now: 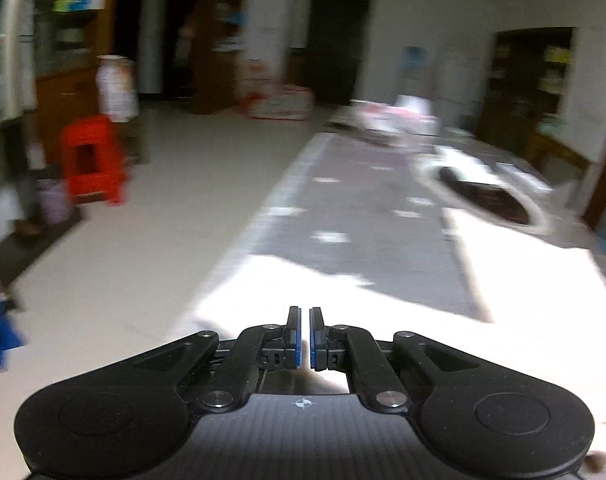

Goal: Fold clothes

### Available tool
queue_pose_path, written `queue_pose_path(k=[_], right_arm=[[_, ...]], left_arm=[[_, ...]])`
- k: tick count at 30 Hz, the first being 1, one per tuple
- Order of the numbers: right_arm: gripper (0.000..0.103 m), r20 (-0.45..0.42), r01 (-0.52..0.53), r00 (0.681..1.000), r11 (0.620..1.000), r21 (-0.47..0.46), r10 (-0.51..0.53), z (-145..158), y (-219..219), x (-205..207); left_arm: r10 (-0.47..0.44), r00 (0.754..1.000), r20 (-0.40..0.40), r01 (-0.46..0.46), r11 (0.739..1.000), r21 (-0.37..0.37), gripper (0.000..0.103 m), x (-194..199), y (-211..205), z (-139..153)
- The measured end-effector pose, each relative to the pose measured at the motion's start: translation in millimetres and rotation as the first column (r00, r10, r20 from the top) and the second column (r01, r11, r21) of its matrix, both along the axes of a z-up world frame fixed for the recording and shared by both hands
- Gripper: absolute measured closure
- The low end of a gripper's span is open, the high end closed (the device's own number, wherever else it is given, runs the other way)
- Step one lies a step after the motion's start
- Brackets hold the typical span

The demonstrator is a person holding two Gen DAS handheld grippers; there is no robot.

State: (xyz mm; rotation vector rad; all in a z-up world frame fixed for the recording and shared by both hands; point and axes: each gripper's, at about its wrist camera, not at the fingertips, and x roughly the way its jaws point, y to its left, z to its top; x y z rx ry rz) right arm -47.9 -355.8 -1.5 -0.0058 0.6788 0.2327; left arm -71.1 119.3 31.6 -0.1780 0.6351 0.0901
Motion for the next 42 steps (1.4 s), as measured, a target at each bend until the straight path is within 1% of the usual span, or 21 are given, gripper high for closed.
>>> queue_pose_path(k=[5,11,12,18,20,21,24,26,28,31,33,36,39,42], right_arm=[[0.033,-0.001,-0.002,1.0,1.0,0.0,0.002,0,1,0],[0.029,0.001,-0.01,1.0,1.0,-0.001,0.01,-1,2,0],[0.028,0.002,-0.014,1.0,1.0,-0.001,0.014,-1,2,0],[0.021,0.004,-0.03,1.0,1.0,-0.004,0.03,-2,4,0],[0.02,0.003,-0.033,0.999,0.999,-0.005,0.033,-2,4,0],[0.02,0.003,-0.035,0.999,0.999,-0.006,0.035,-2,4,0],[0.018,0.002,-0.038,0.999,0.999,-0.006,0.038,-2,5,1],[0.015,-0.001,-0.043,0.999,0.999,-0.012,0.043,-2,7,2],[0.014,-0.008,-0.042,0.999,0.999,-0.016,0.042,0,8,2],[0.014,-0.012,-0.042,0.999,0.999,-0.015,0.042,6,11,0],[0.014,0.008,-0.062,0.998,0.998,-0.012,0.063,13,16,-7],[0.011,0.031,-0.11,0.993,0.994,-0.017,0.11,22,28,-16],[0.011,0.039,-0.189,0.981,0.982,-0.029,0.19,28,50,-23],[0.011,0.037,-0.264,0.963,0.963,-0.058,0.267,26,74,-28]], left_arm=[[-0.105,0.994,-0.021,0.104,0.994,-0.015,0.098,14,-39,-8],[-0.229,0.972,-0.045,0.227,0.973,-0.036,0.097,30,-87,-18],[-0.235,0.971,-0.048,0.233,0.972,-0.036,0.097,30,-89,-19],[-0.14,0.989,-0.055,0.14,0.99,-0.007,0.097,17,-53,-20],[-0.117,0.991,-0.062,0.116,0.993,-0.015,0.097,17,-46,-18],[-0.114,0.991,-0.064,0.112,0.993,-0.03,0.097,18,-46,-16],[-0.144,0.989,-0.04,0.142,0.988,-0.051,0.097,17,-56,-8],[-0.192,0.981,-0.022,0.19,0.98,-0.062,0.097,17,-68,-4],[-0.238,0.971,-0.013,0.237,0.97,-0.049,0.097,19,-79,-5],[-0.259,0.965,-0.044,0.258,0.966,-0.026,0.096,15,-81,-13],[-0.264,0.962,-0.063,0.264,0.964,-0.012,0.096,12,-80,-19],[-0.259,0.964,-0.056,0.26,0.965,0.016,0.096,5,-74,-20],[-0.254,0.966,-0.05,0.256,0.966,0.044,0.095,-1,-67,-21],[-0.237,0.97,-0.045,0.239,0.97,0.044,0.094,-5,-57,-22]])
